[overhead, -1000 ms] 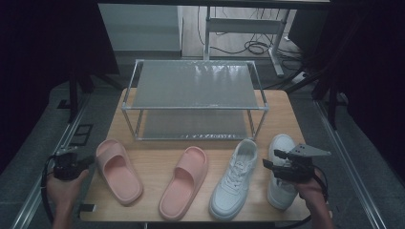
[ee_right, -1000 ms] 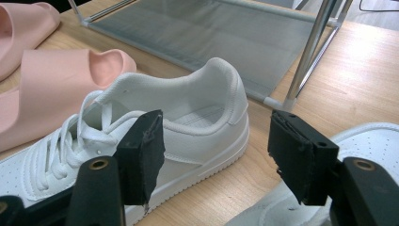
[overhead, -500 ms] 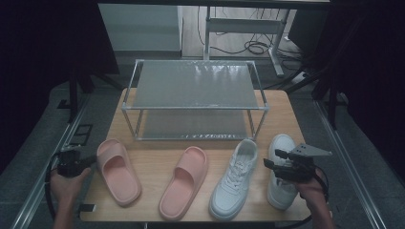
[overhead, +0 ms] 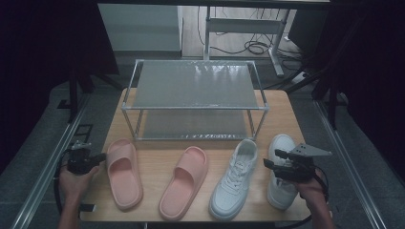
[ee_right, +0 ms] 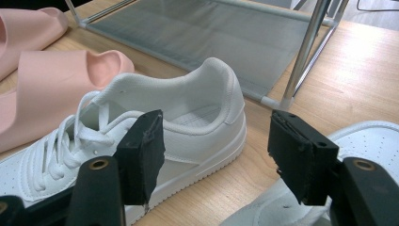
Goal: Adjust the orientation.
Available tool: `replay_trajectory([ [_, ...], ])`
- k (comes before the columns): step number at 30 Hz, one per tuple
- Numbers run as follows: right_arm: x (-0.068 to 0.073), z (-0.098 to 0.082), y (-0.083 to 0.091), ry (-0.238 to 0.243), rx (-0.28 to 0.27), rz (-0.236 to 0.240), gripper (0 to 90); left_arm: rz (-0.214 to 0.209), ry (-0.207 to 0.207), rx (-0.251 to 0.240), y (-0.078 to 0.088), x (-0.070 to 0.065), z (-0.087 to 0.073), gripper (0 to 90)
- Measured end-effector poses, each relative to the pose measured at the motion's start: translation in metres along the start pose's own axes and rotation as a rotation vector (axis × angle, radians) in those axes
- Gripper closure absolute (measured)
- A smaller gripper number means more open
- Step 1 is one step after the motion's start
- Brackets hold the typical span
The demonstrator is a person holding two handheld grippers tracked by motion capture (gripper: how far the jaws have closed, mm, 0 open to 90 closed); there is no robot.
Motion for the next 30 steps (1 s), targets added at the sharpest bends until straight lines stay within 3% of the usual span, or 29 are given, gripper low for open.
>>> replay_trajectory([
  [9,0.0,0.0,-0.001,0.0,0.002,0.001,37.3,-0.071,-0.05,0.025,-0.018,-0.023,0.004,89.9],
  [16,0.0,-0.001,-0.001,0.001,0.004,0.001,37.3,-0.131,-0.106,0.036,-0.029,-0.051,0.014,89.9],
  [30,-0.002,-0.001,0.0,-0.002,0.004,-0.002,37.3,-0.176,-0.131,0.044,-0.038,-0.069,0.018,89.9],
])
Point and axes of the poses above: each handheld gripper's, and its own axes: y roughly backward along the jaws, z roughly out of its top, x roughly to its left, the point moved 4 cm from there along -y, roughly forward along the jaws, and after that the axes turned 11 degrees about -z, right-handed, at the moved point
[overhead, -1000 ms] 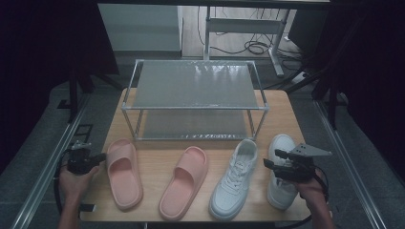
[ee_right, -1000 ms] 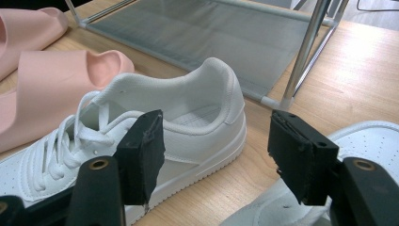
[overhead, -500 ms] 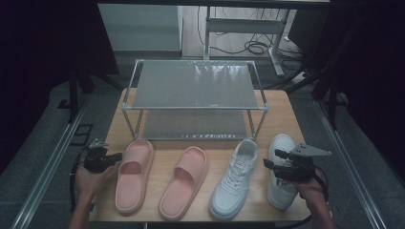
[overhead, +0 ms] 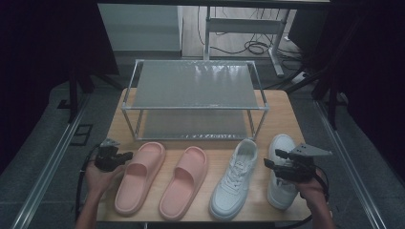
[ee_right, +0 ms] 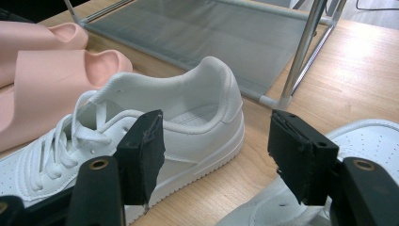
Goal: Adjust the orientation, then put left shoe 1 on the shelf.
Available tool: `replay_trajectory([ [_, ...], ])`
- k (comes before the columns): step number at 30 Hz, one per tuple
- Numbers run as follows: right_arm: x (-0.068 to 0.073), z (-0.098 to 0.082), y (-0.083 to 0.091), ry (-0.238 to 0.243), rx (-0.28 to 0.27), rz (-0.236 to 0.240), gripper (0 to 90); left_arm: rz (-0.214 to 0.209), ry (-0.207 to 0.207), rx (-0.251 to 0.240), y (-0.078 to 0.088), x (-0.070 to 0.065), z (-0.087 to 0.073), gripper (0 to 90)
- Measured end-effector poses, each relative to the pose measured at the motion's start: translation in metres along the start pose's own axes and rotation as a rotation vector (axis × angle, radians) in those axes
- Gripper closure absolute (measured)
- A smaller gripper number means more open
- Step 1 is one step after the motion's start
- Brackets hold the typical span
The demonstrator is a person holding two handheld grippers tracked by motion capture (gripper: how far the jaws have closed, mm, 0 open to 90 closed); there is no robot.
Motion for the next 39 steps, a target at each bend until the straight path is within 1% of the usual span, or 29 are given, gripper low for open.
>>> replay_trajectory([
  [3,0.001,0.0,0.0,0.001,-0.002,0.0,37.3,-0.003,-0.002,-0.006,0.001,-0.001,0.0,89.9],
  [5,0.001,0.0,0.0,0.002,-0.003,0.0,37.3,0.009,0.006,-0.018,0.004,0.0,0.0,89.4],
  [8,0.0,0.0,0.001,0.002,-0.002,-0.001,37.3,0.03,0.032,-0.053,0.014,0.004,0.002,88.6],
  [9,-0.001,0.0,0.001,0.0,-0.001,-0.002,37.3,0.033,0.037,-0.059,0.018,0.004,0.002,88.4],
  [10,-0.001,0.0,0.0,-0.004,-0.003,-0.003,37.4,0.038,0.036,-0.078,0.026,0.002,0.002,87.8],
  [11,-0.001,0.0,0.0,-0.004,-0.003,-0.003,37.4,0.038,0.036,-0.078,0.026,0.002,0.002,87.3],
  [12,-0.001,-0.001,0.0,-0.004,0.0,-0.004,37.4,0.044,0.028,-0.097,0.034,-0.002,0.001,87.0],
  [13,-0.001,-0.001,0.0,-0.004,0.0,-0.004,37.4,0.044,0.028,-0.097,0.034,-0.002,0.001,86.6],
  [15,-0.001,-0.001,0.0,-0.002,0.001,-0.003,37.4,0.051,0.016,-0.119,0.042,-0.005,0.0,86.3],
  [17,0.001,0.0,0.0,-0.001,-0.004,-0.001,37.3,0.059,0.01,-0.131,0.057,-0.012,-0.004,85.3],
  [18,0.001,0.0,0.001,0.0,-0.007,0.002,37.3,0.059,0.01,-0.131,0.057,-0.012,-0.004,85.1],
  [20,0.001,0.001,0.001,0.002,-0.008,0.003,37.3,0.066,0.002,-0.141,0.066,-0.017,-0.008,84.5],
  [22,0.001,0.001,0.001,0.0,-0.008,0.001,37.3,0.062,0.004,-0.155,0.073,-0.021,-0.012,81.8],
  [23,0.001,0.001,0.001,0.0,-0.008,0.001,37.3,0.064,0.004,-0.16,0.075,-0.023,-0.015,81.8],
  [24,0.001,0.0,0.001,0.003,-0.005,0.0,37.3,0.06,0.01,-0.162,0.077,-0.026,-0.017,77.3],
  [25,0.001,0.0,0.001,0.003,-0.005,0.0,37.3,0.051,0.011,-0.161,0.078,-0.029,-0.02,77.3],
  [26,0.002,0.0,0.001,0.002,-0.005,0.001,37.3,0.038,0.007,-0.154,0.079,-0.033,-0.022,73.0],
  [27,0.003,0.001,0.0,0.004,-0.007,0.003,37.3,0.028,0.001,-0.146,0.079,-0.038,-0.023,64.9],
  [28,0.003,0.001,0.0,0.004,-0.007,0.003,37.3,0.031,-0.003,-0.144,0.079,-0.042,-0.024,64.9],
  [30,0.004,0.002,-0.001,0.007,-0.007,0.006,37.3,0.02,-0.007,-0.128,0.079,-0.05,-0.026,55.4],
  [32,0.004,0.002,-0.002,0.009,-0.005,0.006,37.3,0.02,-0.006,-0.128,0.078,-0.055,-0.026,49.1],
  [36,0.004,0.001,-0.003,0.008,0.0,0.007,37.3,0.004,-0.01,-0.137,0.077,-0.064,-0.026,43.9],
  [37,0.003,0.001,-0.002,0.007,-0.002,0.006,37.3,-0.001,-0.016,-0.135,0.076,-0.065,-0.026,43.6],
  [38,0.003,0.001,-0.001,0.004,-0.004,0.003,37.3,-0.011,-0.022,-0.13,0.074,-0.071,-0.027,43.6],
  [39,0.003,0.001,-0.001,0.004,-0.004,0.003,37.3,-0.011,-0.022,-0.13,0.074,-0.071,-0.027,43.7],
])
Point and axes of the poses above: each handheld gripper's, and its own axes: y roughly backward along the jaws, z roughly out of its top, x roughly to its left, the point moved 4 cm from there along -y, roughly forward along the jaws, and after that the axes turned 11 degrees about -z, right-handed, at the moved point
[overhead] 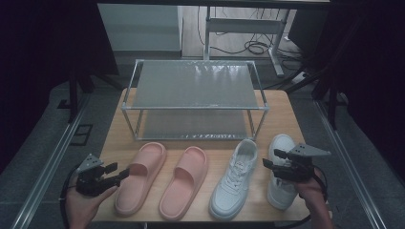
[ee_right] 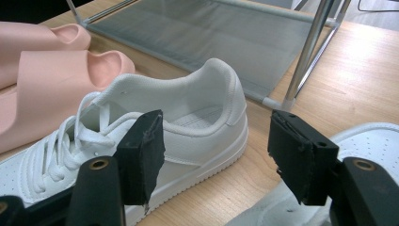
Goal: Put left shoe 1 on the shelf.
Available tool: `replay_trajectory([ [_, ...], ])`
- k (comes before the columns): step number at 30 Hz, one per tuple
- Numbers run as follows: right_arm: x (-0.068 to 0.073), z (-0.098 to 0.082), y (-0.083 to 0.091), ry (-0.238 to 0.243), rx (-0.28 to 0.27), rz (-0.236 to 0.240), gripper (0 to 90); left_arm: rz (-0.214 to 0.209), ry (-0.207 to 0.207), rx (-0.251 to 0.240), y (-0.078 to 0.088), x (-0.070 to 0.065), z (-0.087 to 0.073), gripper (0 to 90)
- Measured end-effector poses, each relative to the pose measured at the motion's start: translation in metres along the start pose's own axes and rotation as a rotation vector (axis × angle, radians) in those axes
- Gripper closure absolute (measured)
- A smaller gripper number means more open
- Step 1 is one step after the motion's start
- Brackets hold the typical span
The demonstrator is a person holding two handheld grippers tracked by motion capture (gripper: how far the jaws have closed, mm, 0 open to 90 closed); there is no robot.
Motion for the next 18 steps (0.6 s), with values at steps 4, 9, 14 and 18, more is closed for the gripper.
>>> replay_trajectory([
  [4,0.0,0.001,0.003,0.0,-0.008,-0.002,37.3,-0.021,-0.016,0.008,-0.005,-0.012,-0.001,44.2],
  [9,0.002,0.002,0.004,0.002,-0.012,0.002,37.3,-0.023,-0.024,0.012,-0.014,-0.024,-0.003,44.5],
  [14,0.001,0.002,0.005,0.003,-0.012,0.003,37.3,-0.036,-0.022,0.036,-0.028,-0.031,-0.005,45.3],
  [18,-0.001,0.002,0.006,-0.001,-0.016,-0.003,37.3,-0.044,-0.021,0.06,-0.04,-0.033,-0.006,46.2],
])
Point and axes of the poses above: each handheld gripper's, and its own axes: y roughly backward along the jaws, z roughly out of its top, x roughly to its left, the point moved 4 cm from there along -y, roughly forward along the jaws, and after that the axes turned 11 degrees about -z, right-handed, at the moved point
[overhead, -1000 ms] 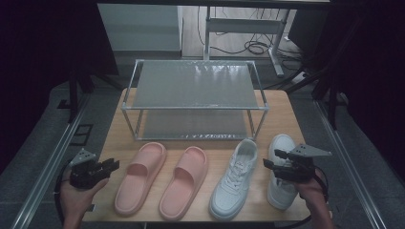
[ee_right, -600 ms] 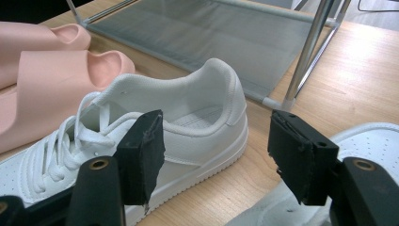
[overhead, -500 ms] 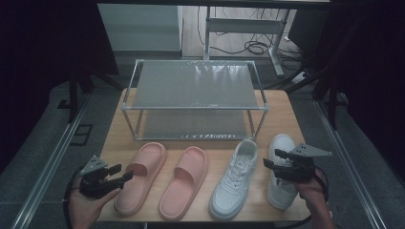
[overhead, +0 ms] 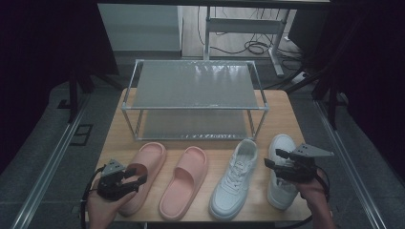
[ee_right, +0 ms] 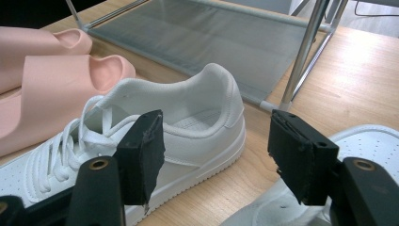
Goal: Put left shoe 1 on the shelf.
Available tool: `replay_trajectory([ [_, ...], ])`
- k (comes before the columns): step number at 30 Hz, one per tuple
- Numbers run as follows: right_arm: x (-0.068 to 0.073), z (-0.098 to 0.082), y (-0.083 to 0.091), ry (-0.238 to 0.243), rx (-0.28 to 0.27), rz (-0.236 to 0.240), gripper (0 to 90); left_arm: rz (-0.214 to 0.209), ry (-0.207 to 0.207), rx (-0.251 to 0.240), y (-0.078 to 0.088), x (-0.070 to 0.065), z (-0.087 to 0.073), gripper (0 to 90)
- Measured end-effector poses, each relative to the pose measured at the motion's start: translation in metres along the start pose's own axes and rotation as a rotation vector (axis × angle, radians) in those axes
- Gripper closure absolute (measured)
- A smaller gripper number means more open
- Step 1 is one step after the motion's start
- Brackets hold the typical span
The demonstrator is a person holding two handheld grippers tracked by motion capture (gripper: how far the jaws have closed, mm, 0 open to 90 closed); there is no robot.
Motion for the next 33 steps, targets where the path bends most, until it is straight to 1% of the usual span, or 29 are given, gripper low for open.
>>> replay_trajectory([
  [4,0.0,0.001,0.002,-0.001,-0.006,-0.001,37.3,-0.008,-0.003,0.025,-0.013,-0.002,0.001,48.1],
  [5,0.001,0.001,0.001,0.002,-0.005,-0.001,37.3,0.001,-0.001,0.046,-0.021,-0.002,0.001,50.0],
  [6,0.001,0.001,0.001,0.002,-0.005,-0.001,37.3,0.001,-0.001,0.046,-0.021,-0.002,0.001,51.0],
  [7,0.001,0.0,0.0,0.004,0.0,0.0,37.3,0.017,-0.003,0.058,-0.028,0.0,0.003,52.6],
  [8,0.001,0.0,0.0,0.004,0.0,0.0,37.3,0.017,-0.003,0.058,-0.028,0.0,0.003,54.8],
  [9,0.0,0.0,-0.001,0.001,0.003,-0.001,37.3,0.031,-0.001,0.067,-0.034,0.002,0.004,56.7],
  [10,0.0,0.0,-0.001,0.001,0.003,-0.001,37.3,0.031,-0.001,0.067,-0.034,0.002,0.004,58.6],
  [11,0.001,-0.001,-0.001,0.003,0.004,0.0,37.3,0.042,-0.005,0.075,-0.039,0.003,0.005,60.4],
  [12,0.001,-0.001,-0.001,0.003,0.004,0.0,37.3,0.042,-0.005,0.075,-0.039,0.003,0.005,61.7],
  [17,-0.001,0.0,0.001,0.002,-0.001,-0.003,37.4,0.056,-0.018,0.104,-0.048,0.001,0.006,63.7],
  [22,-0.001,0.001,0.002,0.002,-0.004,-0.006,37.4,0.082,-0.024,0.101,-0.054,0.002,0.006,68.9],
  [23,-0.001,0.001,0.002,0.003,-0.003,-0.006,37.4,0.095,-0.025,0.091,-0.055,0.002,0.005,73.4],
  [24,-0.001,0.001,0.002,0.003,-0.003,-0.006,37.4,0.095,-0.025,0.091,-0.055,0.002,0.005,76.1],
  [25,-0.001,0.0,0.002,0.003,-0.003,-0.005,37.4,0.103,-0.026,0.087,-0.055,0.003,0.005,76.1],
  [28,-0.001,0.001,0.002,0.004,-0.003,-0.007,37.4,0.114,-0.018,0.071,-0.053,0.005,0.004,81.1],
  [30,-0.001,0.001,0.002,0.003,-0.004,-0.007,37.4,0.115,-0.018,0.067,-0.053,0.005,0.004,81.4],
  [33,-0.001,0.001,0.002,0.004,-0.002,-0.006,37.4,0.129,-0.025,0.054,-0.054,0.004,0.004,82.6],
])
Point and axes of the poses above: each handheld gripper's, and its own axes: y roughly backward along the jaws, z roughly out of its top, x roughly to its left, the point moved 4 cm from there along -y, roughly forward along the jaws, and after that the axes turned 11 degrees about -z, right-handed, at the moved point
